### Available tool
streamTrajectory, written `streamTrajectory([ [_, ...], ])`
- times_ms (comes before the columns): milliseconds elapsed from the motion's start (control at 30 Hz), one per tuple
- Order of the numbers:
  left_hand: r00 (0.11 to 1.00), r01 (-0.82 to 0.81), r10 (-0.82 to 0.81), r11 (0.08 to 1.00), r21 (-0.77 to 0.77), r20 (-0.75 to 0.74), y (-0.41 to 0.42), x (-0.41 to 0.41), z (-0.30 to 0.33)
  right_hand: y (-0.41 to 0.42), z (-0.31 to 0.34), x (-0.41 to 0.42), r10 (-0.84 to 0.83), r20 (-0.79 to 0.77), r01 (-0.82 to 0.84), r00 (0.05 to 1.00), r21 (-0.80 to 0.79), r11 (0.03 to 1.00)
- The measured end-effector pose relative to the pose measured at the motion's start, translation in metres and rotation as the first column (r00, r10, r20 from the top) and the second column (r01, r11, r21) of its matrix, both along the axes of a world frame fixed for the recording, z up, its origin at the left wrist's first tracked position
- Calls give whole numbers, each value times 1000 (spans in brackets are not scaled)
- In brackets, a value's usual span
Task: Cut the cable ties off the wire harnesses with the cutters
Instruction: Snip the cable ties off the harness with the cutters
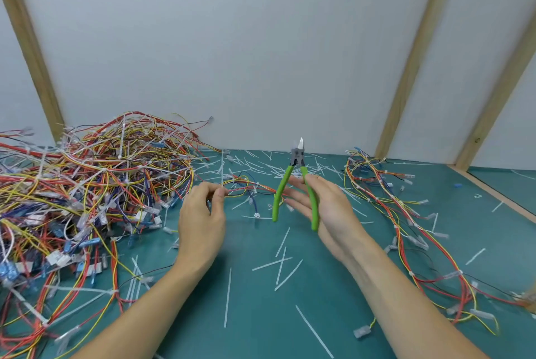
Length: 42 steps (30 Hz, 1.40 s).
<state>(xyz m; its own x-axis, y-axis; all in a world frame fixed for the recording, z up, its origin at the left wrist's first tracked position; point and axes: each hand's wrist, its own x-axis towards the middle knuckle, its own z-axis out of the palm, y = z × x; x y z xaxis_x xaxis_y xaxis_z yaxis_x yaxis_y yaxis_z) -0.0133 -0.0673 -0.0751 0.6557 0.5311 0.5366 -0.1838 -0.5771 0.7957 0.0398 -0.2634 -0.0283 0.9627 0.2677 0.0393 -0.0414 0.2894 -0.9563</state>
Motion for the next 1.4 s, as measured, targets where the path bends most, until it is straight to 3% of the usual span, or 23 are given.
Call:
streamTrajectory([
  [100,999,43,-43,999,-12,-3,1,1,-2,-8,5,1,198,-78,-166,977,303,938],
  [200,996,89,-89,996,-31,8,1,0,-2,-12,4,3,226,-97,-184,969,324,928],
  [300,990,141,-141,990,-26,20,-1,-1,-1,-6,2,-1,110,-57,-95,992,217,972],
  [400,980,198,-198,980,-12,11,-3,-2,-1,-2,-1,-9,-111,284,144,952,-97,985],
  [467,970,243,-244,969,43,4,-6,-2,-1,2,-5,-14,-125,448,221,886,-171,960],
  [667,900,429,-435,874,230,-27,-16,-3,-2,20,-11,-23,34,446,75,894,-223,972],
  [800,857,515,-508,830,217,-88,-21,-5,-2,18,-21,-22,49,452,119,891,-337,934],
  [900,870,493,-488,852,174,-76,-18,-5,1,19,-22,-20,12,426,129,905,-301,945],
  [1067,884,467,-462,875,126,-67,-16,-9,7,14,-21,-14,123,363,0,924,-319,948],
  [1167,913,408,-404,908,99,-57,-16,-9,8,15,-22,-14,116,389,24,914,-337,941],
  [1267,958,283,-284,932,224,-30,-18,-10,10,18,-24,-16,68,411,83,909,-340,937],
  [1400,974,20,-118,895,445,193,-20,-16,18,19,-26,-15,-41,414,190,909,-326,926],
])
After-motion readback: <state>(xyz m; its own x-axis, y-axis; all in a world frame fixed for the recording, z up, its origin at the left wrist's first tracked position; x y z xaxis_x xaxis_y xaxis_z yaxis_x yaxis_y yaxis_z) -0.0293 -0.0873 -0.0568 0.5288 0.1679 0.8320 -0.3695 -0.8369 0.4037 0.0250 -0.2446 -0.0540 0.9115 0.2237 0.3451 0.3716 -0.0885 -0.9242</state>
